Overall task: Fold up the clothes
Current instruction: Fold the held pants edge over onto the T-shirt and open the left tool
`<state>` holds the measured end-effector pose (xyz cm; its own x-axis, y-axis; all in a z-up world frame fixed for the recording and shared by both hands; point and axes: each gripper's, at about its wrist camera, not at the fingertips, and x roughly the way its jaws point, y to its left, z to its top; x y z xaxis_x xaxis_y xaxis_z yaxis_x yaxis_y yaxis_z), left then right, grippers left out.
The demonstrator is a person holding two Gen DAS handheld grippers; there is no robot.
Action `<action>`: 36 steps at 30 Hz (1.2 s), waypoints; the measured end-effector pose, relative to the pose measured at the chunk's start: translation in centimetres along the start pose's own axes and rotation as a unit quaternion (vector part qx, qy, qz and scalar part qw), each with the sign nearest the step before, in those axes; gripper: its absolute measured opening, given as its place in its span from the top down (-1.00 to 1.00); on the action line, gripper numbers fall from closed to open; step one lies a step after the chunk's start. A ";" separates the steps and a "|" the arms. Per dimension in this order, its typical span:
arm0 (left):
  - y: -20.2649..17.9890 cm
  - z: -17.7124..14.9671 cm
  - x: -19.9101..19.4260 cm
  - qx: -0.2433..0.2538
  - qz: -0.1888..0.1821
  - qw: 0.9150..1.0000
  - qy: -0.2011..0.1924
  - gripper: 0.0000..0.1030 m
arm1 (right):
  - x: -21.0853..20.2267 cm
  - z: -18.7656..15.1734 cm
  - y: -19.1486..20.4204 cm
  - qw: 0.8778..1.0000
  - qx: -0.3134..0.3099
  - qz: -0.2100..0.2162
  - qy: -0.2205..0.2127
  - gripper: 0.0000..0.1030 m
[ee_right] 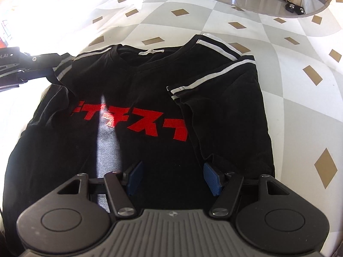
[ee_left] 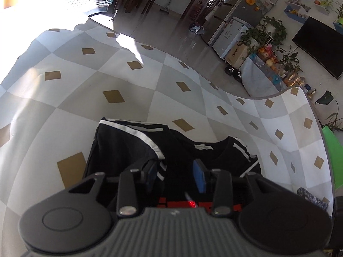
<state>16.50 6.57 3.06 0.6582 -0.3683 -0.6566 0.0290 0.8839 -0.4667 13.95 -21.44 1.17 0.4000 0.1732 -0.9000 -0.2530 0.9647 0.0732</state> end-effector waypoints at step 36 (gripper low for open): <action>6.6 -0.7 2.8 -0.205 -0.016 0.978 0.030 -0.48 | 0.4 -0.3 1.2 0.999 -0.047 -0.020 -0.001 -0.34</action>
<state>18.01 11.16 -2.27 0.6169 -0.4203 -0.6654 -0.2631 0.6866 -0.6777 13.59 -20.30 0.78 0.4127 0.1354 -0.9008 -0.3176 0.9482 -0.0030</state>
